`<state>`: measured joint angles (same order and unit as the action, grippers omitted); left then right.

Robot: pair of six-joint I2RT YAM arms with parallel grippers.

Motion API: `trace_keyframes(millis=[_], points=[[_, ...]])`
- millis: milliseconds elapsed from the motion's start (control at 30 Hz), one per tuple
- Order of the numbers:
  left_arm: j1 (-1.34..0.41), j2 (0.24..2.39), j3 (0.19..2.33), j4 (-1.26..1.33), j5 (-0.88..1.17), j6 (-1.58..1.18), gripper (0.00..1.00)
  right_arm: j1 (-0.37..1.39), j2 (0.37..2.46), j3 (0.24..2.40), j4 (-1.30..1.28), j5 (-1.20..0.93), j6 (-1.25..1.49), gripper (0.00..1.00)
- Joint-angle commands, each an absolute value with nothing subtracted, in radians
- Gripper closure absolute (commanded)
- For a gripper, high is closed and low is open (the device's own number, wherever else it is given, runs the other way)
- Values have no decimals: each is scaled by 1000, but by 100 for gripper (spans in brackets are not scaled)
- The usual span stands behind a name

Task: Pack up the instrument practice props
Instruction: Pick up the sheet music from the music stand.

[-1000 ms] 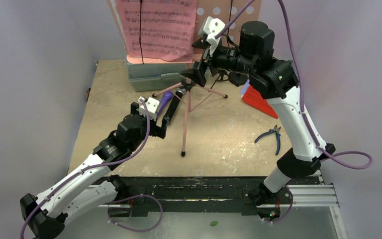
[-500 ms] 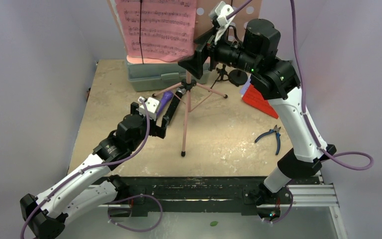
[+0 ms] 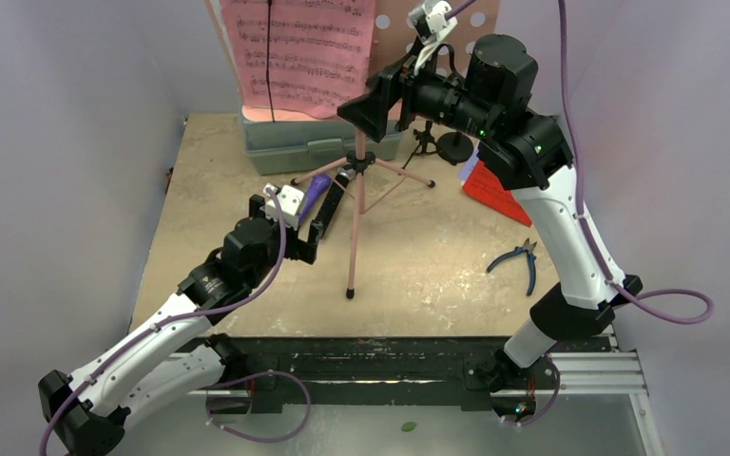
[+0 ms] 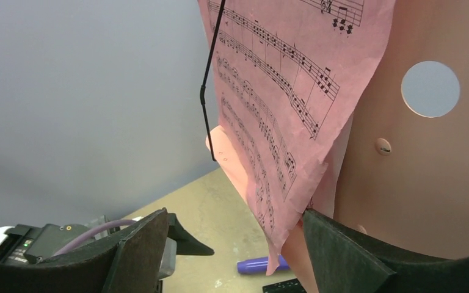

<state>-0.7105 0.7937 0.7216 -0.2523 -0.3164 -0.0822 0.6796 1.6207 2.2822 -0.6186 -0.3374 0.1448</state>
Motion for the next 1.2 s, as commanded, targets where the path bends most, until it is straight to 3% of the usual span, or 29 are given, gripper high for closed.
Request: trace_keyframes(millis=[0,133,467,733,1167], points=[[-701,788,721,-225,-301,-64,4,677,1618,2298,-577,-370,186,19],[-701,789,721,-226,-301,-65,4,664,1630,2313,-570,-375,205,27],[-699,790,721,-225,-298,-66,4,647,1681,2361,-544,-372,233,28],[-694,794,721,-224,-290,-66,5,647,1697,2395,-539,-413,201,47],[-691,796,721,-224,-286,-68,5,647,1750,2472,-525,-358,168,56]])
